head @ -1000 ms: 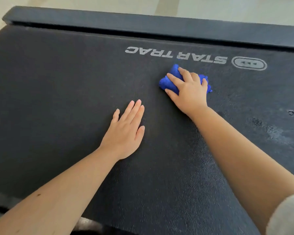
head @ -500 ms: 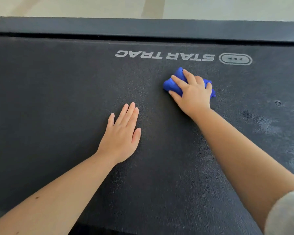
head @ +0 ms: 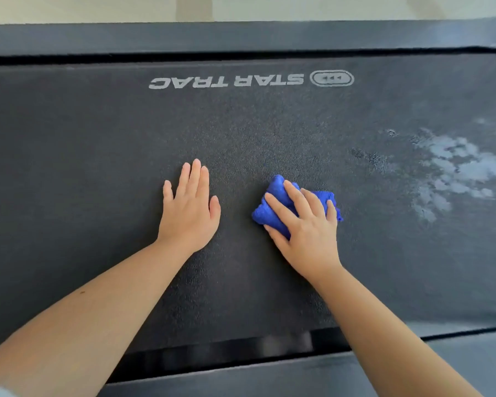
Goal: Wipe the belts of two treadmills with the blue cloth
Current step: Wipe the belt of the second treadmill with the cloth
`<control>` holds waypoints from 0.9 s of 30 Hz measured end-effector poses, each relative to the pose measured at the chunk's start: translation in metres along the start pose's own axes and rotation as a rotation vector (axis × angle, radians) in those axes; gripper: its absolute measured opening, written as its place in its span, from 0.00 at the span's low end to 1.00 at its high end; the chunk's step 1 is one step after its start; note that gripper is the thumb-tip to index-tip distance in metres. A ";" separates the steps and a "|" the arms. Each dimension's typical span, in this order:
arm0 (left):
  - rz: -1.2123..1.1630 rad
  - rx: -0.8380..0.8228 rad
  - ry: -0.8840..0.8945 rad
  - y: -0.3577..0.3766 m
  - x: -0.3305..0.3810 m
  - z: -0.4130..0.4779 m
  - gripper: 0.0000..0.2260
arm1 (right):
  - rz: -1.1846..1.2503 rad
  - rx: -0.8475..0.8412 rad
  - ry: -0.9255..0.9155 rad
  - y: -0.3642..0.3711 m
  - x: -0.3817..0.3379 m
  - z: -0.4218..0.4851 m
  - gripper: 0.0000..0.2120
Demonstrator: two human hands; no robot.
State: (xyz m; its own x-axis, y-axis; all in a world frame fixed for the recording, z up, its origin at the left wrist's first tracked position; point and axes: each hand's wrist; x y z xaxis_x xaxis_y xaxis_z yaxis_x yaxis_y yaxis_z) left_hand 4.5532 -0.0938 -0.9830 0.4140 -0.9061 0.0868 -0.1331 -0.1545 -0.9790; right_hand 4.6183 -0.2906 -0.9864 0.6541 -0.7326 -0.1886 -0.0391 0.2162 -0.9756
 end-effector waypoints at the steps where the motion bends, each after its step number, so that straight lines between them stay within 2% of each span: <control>1: 0.004 -0.004 0.001 0.000 0.000 0.000 0.26 | -0.013 -0.004 0.013 0.000 -0.002 -0.001 0.22; 5: 0.038 -0.015 0.018 -0.002 -0.001 0.000 0.26 | -0.037 0.004 0.098 0.003 -0.013 -0.007 0.23; 9: 0.047 -0.007 0.018 -0.002 0.001 0.001 0.26 | -0.044 0.023 0.094 0.003 -0.012 -0.006 0.23; 16: 0.020 -0.038 -0.074 -0.008 0.027 -0.007 0.25 | -0.010 -0.039 -0.167 -0.008 0.024 -0.022 0.22; 21: 0.004 -0.023 -0.021 0.002 0.089 -0.004 0.27 | -0.018 -0.031 -0.112 -0.018 0.081 -0.024 0.23; 24: 0.010 -0.016 -0.111 0.006 0.106 0.000 0.28 | -0.018 -0.007 -0.187 -0.019 0.098 -0.020 0.23; 27: 0.013 0.005 -0.120 0.007 0.109 0.000 0.29 | 0.001 -0.008 -0.247 -0.018 0.104 0.009 0.23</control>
State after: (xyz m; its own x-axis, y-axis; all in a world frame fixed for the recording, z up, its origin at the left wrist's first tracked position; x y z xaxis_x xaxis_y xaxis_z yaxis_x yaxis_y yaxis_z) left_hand 4.5980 -0.1937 -0.9803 0.5171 -0.8544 0.0513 -0.1350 -0.1406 -0.9808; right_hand 4.6940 -0.3647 -0.9875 0.8189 -0.5520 -0.1573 -0.0454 0.2109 -0.9765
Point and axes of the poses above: each hand's wrist, its own z-axis towards the middle knuckle, its own y-axis out of the palm, x = y × z, and after that the axes turned 5 degrees about -x, right-handed
